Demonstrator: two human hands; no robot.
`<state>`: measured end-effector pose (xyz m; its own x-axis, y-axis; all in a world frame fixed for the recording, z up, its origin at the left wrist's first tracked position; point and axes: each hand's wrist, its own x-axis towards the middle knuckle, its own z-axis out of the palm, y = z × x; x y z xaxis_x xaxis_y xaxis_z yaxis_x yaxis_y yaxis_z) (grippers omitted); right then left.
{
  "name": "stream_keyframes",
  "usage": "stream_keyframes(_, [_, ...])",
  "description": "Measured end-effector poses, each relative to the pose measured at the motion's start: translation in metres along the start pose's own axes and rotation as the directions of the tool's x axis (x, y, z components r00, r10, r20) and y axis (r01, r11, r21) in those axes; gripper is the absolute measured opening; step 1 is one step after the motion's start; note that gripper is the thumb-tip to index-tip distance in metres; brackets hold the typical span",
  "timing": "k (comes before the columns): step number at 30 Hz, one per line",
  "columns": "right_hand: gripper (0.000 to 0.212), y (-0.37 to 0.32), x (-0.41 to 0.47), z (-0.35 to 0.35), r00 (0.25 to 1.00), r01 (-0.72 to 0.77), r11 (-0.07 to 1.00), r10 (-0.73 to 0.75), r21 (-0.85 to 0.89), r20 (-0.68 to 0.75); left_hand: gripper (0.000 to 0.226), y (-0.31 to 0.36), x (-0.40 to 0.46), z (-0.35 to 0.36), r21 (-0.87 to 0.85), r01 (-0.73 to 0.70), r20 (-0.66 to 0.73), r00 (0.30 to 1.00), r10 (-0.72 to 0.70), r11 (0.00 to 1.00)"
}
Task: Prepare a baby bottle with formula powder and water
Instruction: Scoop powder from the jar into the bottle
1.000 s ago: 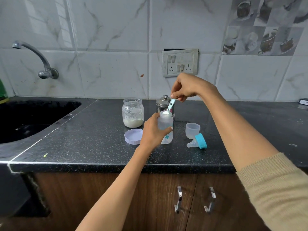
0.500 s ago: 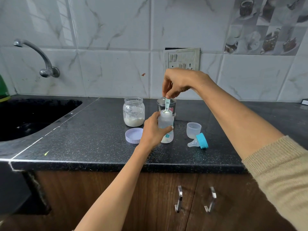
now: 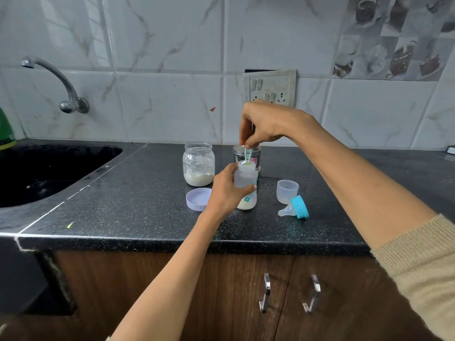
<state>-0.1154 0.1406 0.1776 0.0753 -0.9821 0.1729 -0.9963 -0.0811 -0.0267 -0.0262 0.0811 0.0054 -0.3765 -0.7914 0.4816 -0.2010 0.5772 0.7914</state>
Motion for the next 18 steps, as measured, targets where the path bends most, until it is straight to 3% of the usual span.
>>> stream_keyframes(11, [0.016, 0.022, -0.026, 0.018, 0.969, 0.067, 0.992, -0.039, 0.107, -0.244, 0.059, 0.003, 0.008, -0.002, 0.020, 0.013, 0.008, 1.000, -0.014, 1.000])
stream_keyframes(18, [0.016, 0.028, -0.031, 0.023, 0.952, 0.075, 0.988, -0.030, 0.137, -0.303, 0.058, 0.001, 0.009, -0.002, 0.041, 0.011, 0.018, 1.000, -0.011, 0.999])
